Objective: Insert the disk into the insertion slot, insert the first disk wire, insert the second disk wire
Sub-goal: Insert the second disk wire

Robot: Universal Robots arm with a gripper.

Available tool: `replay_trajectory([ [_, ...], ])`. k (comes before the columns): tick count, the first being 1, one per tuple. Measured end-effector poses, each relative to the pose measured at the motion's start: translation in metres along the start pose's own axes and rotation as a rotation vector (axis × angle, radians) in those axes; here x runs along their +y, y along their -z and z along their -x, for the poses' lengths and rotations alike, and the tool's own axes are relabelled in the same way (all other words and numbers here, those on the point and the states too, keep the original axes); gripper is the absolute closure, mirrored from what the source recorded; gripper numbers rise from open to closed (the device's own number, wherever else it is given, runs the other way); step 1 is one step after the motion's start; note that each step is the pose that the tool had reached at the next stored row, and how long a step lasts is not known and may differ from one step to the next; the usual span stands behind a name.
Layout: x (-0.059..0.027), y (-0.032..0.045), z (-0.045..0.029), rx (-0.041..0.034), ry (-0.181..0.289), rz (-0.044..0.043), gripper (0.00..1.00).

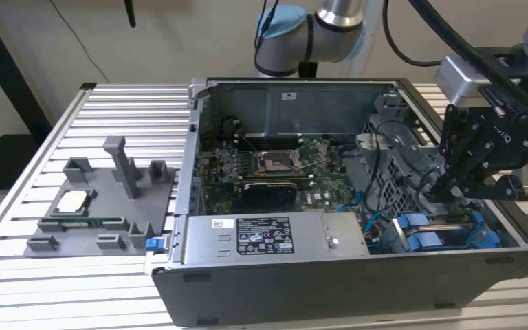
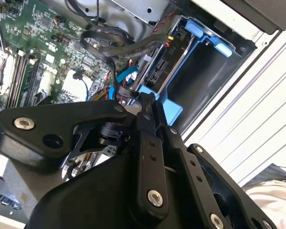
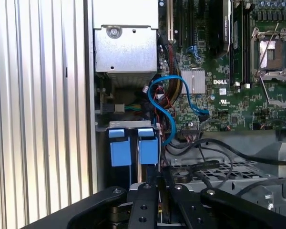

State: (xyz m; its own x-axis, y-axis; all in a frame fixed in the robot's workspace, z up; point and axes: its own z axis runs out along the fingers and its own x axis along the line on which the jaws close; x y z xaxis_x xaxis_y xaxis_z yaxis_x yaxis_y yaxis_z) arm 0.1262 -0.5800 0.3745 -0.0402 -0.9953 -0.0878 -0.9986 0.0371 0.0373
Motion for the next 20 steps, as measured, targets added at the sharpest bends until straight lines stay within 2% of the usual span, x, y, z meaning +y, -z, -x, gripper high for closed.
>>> replay_trajectory([
  [10,-0.0006,-0.0154,-0.0004,-0.0005,0.003,-0.0267,0.84],
  [14,-0.0018,-0.0199,-0.0006,-0.0007,0.003,-0.0295,0.84],
  [20,-0.0025,-0.0204,-0.0007,-0.0007,0.003,-0.0296,0.84],
])
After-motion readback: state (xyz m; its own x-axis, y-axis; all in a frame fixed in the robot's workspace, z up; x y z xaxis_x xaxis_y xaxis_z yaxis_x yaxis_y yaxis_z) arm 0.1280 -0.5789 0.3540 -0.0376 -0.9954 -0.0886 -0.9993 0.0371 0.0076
